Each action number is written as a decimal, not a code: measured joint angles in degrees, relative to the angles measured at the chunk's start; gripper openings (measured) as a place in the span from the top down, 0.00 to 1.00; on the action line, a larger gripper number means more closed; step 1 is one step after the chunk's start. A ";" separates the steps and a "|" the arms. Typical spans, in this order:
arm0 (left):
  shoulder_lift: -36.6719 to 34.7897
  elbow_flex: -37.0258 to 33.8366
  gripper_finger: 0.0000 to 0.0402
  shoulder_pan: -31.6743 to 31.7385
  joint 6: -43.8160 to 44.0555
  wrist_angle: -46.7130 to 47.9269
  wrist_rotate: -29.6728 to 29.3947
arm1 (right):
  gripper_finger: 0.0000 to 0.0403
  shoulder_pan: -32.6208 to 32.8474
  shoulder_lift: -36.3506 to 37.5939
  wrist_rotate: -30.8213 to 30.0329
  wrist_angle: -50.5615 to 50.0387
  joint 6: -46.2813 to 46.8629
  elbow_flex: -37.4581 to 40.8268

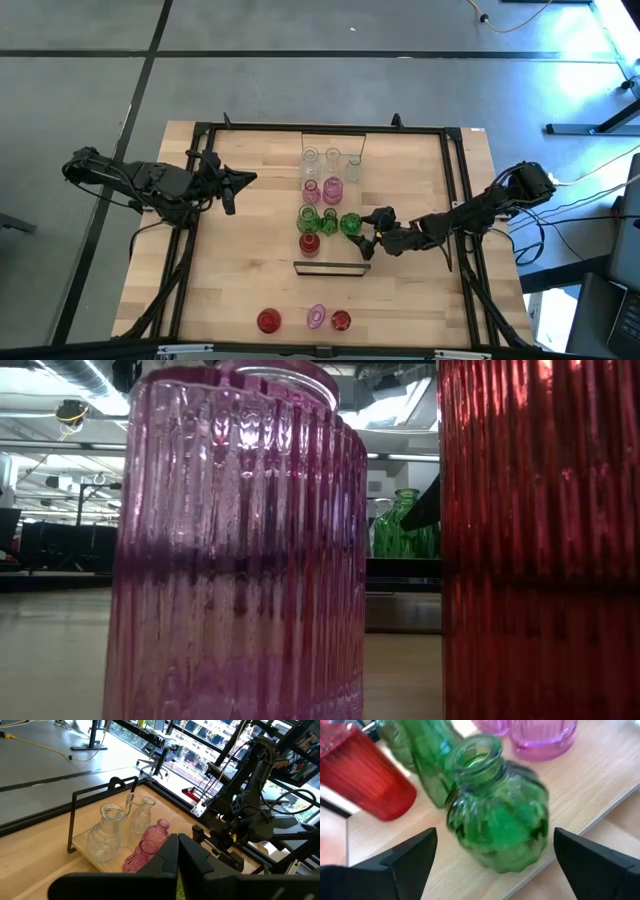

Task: Sort vases onto shelf
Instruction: Put the green vase on the shelf aligned with the other green vases

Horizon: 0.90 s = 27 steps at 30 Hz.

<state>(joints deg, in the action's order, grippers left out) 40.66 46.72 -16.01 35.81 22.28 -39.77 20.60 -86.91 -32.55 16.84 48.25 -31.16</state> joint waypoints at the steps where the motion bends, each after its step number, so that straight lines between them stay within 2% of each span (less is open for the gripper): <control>1: 0.00 0.00 1.00 0.02 0.00 0.00 0.00 | 0.08 0.00 0.00 0.85 0.02 0.11 0.00; 12: 0.00 -0.02 1.00 0.00 -0.17 0.00 0.00 | 0.04 -0.07 0.07 7.56 -0.43 1.63 -0.11; 27: 0.00 -0.01 1.00 0.00 -0.39 0.00 0.00 | 0.04 -0.04 0.31 10.64 -7.35 5.34 -0.42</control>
<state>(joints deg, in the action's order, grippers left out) 40.66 46.71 -16.01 35.42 22.28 -39.77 20.56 -86.61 -21.91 9.50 53.58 -31.57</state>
